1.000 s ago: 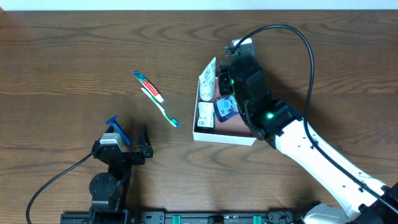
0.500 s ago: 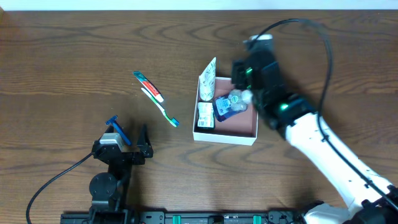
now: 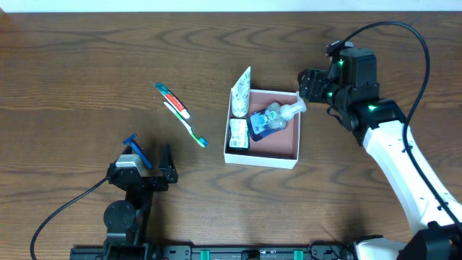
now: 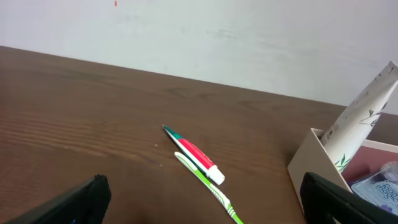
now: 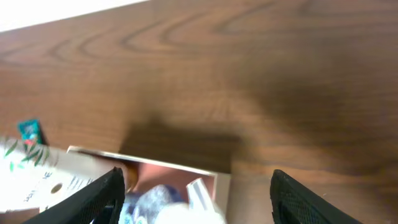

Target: Pack container

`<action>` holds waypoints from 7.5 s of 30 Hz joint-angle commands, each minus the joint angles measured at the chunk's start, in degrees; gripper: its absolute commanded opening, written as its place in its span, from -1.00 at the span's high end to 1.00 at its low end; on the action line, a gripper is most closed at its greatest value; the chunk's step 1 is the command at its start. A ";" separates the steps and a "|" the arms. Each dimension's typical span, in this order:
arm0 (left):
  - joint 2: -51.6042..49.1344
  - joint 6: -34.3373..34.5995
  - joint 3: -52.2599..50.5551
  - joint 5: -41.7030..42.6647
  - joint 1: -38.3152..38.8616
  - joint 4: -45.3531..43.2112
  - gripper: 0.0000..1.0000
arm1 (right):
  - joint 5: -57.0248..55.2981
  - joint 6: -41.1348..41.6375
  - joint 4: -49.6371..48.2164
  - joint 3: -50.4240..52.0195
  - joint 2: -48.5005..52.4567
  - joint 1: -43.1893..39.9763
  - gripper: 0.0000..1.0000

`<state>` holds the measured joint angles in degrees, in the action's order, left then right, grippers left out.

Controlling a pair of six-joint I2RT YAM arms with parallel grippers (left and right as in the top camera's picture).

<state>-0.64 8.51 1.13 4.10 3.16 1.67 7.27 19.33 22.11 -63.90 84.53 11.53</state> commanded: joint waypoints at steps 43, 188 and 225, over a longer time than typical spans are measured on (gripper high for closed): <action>0.02 -0.98 -0.90 0.63 0.13 2.08 -0.96 | 7.82 -5.25 4.52 0.92 11.02 -0.37 0.02; 0.02 -0.98 -0.90 0.63 0.13 2.08 -0.96 | -2.27 7.85 11.85 -5.11 13.73 3.43 0.85; 0.02 -0.98 -0.90 0.66 0.13 2.08 -0.96 | -10.03 1.68 23.71 -21.75 13.18 11.45 0.97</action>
<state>-0.64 8.51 1.13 4.10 3.16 1.67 -1.28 21.39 46.15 -83.48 97.93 21.58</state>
